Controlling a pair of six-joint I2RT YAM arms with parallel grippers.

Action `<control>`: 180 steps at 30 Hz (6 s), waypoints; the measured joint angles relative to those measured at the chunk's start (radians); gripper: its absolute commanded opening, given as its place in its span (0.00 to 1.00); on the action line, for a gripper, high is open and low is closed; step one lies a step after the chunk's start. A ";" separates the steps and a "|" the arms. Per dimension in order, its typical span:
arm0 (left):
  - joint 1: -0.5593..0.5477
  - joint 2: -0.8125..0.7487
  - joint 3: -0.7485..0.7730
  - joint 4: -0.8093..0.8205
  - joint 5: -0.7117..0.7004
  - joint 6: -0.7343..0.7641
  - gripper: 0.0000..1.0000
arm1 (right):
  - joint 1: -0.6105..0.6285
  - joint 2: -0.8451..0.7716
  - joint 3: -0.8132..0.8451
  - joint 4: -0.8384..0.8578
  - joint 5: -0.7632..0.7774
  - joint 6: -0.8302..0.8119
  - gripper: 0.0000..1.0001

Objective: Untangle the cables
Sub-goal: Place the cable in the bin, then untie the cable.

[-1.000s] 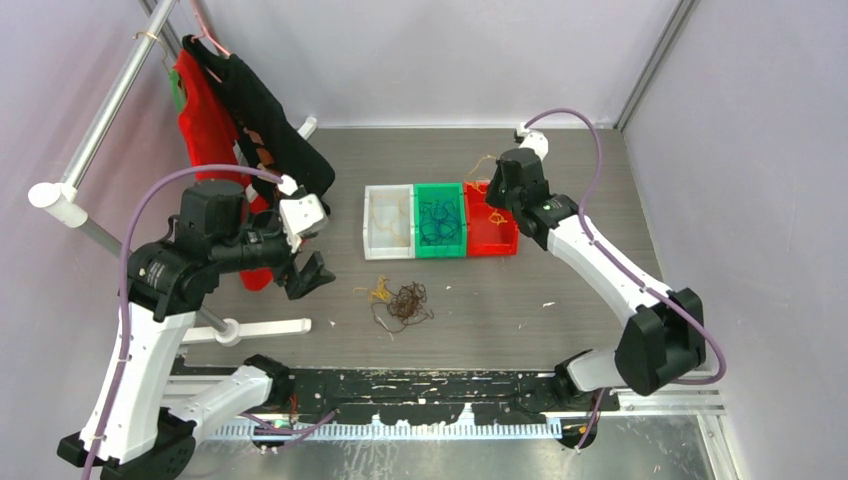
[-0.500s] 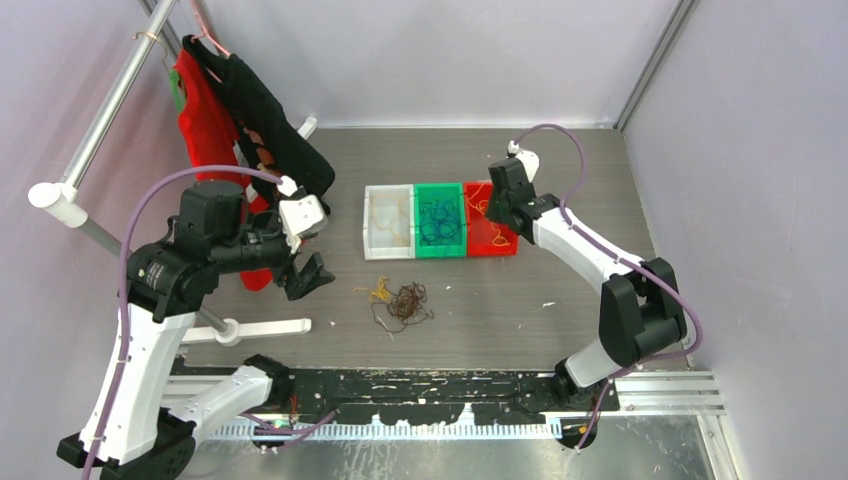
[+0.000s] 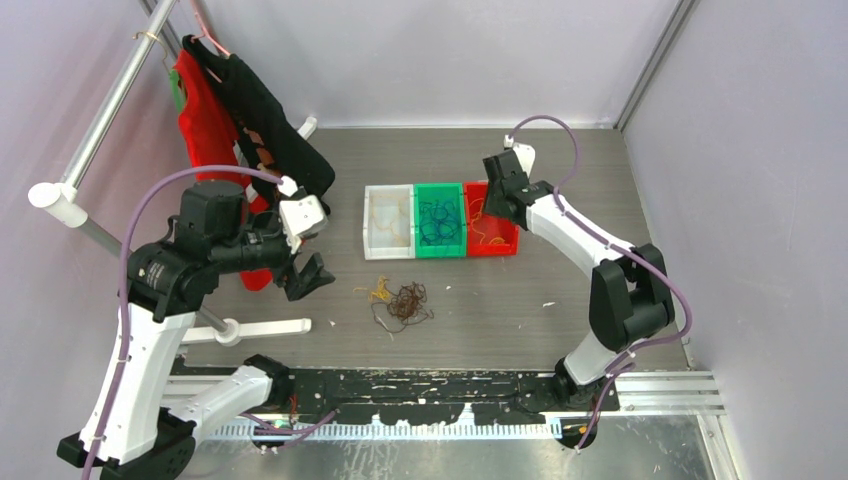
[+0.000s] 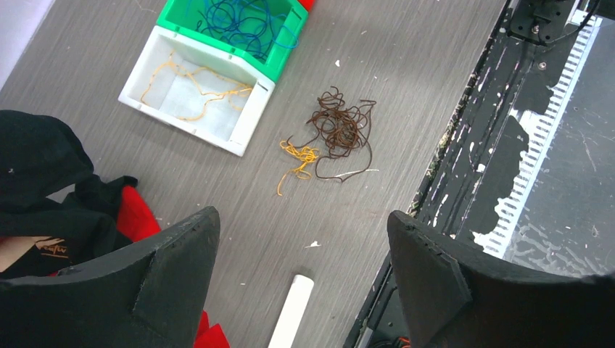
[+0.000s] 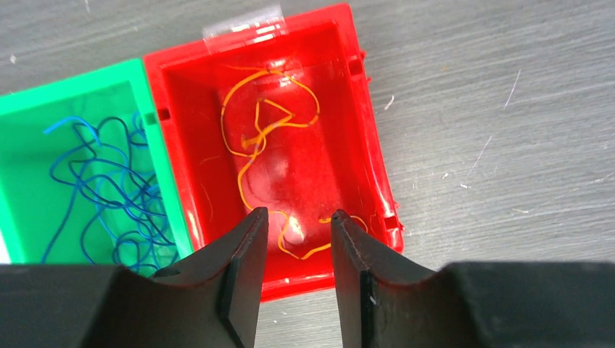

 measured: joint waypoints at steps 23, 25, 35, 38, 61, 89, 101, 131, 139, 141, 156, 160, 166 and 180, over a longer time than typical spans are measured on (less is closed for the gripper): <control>0.000 0.041 -0.116 -0.021 -0.040 0.025 0.86 | 0.606 -0.235 -0.169 0.171 -0.174 -0.032 0.45; 0.000 0.042 -0.138 -0.022 -0.048 0.030 0.85 | 0.649 -0.161 -0.169 0.182 -0.190 -0.026 0.45; 0.000 0.014 -0.183 -0.028 -0.061 0.044 0.82 | 0.663 0.021 -0.136 0.187 -0.203 -0.048 0.43; 0.001 0.011 -0.190 -0.027 -0.063 0.044 0.81 | 0.662 0.063 -0.056 0.203 -0.204 -0.074 0.41; 0.007 0.001 -0.194 -0.019 -0.046 0.035 0.79 | 0.646 0.304 0.122 0.176 -0.190 -0.178 0.01; 0.007 -0.140 -0.249 0.145 0.090 -0.088 0.76 | 0.620 -0.283 -0.064 0.609 -0.570 0.167 0.01; 0.007 -0.141 -0.318 0.296 0.140 -0.245 0.16 | 0.620 -0.266 -0.036 0.694 -0.638 0.259 0.01; 0.007 -0.113 -0.063 0.288 0.134 -0.247 0.00 | 0.583 -0.396 -0.279 0.766 -0.632 0.130 0.62; 0.007 -0.098 -0.026 0.256 0.148 -0.250 0.00 | 0.648 -0.212 -0.204 0.847 -0.652 0.076 0.27; 0.007 -0.094 -0.019 0.253 0.150 -0.251 0.00 | 0.648 -0.189 -0.196 0.867 -0.637 0.071 0.12; 0.007 -0.073 0.096 0.225 0.167 -0.242 0.00 | 0.647 -0.286 -0.409 0.752 -0.438 -0.002 0.65; 0.007 -0.077 0.062 0.209 0.184 -0.246 0.00 | 0.647 -0.430 -0.344 0.743 -0.411 -0.032 0.65; 0.007 -0.076 0.048 0.156 0.221 -0.250 0.00 | 0.647 -0.518 -0.204 0.802 -0.412 -0.072 0.61; 0.007 -0.072 0.040 0.115 0.253 -0.269 0.00 | 0.647 -0.435 -0.054 0.641 -0.633 -0.138 0.47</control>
